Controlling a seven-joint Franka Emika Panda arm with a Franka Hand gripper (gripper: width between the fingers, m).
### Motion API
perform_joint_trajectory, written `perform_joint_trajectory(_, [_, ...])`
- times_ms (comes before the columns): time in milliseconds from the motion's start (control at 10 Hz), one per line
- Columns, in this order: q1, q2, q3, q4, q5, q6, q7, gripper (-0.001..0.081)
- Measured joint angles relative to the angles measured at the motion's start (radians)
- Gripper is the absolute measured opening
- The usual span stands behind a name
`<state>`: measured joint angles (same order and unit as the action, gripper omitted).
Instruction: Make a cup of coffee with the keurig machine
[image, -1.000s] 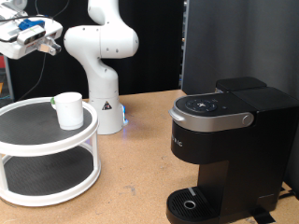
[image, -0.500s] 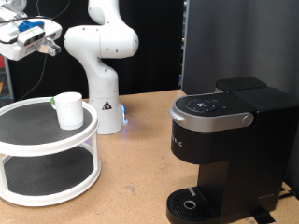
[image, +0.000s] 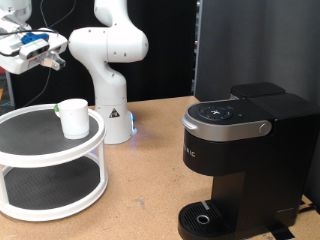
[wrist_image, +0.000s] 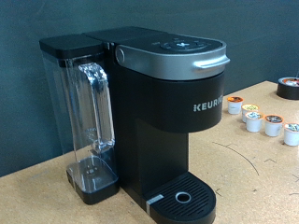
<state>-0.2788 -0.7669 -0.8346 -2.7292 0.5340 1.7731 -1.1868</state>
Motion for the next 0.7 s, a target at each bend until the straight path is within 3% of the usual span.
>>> perform_joint_trajectory(700, [0.0, 0.061, -0.032, -0.056, -0.001, 0.087, -0.124, 0.0001])
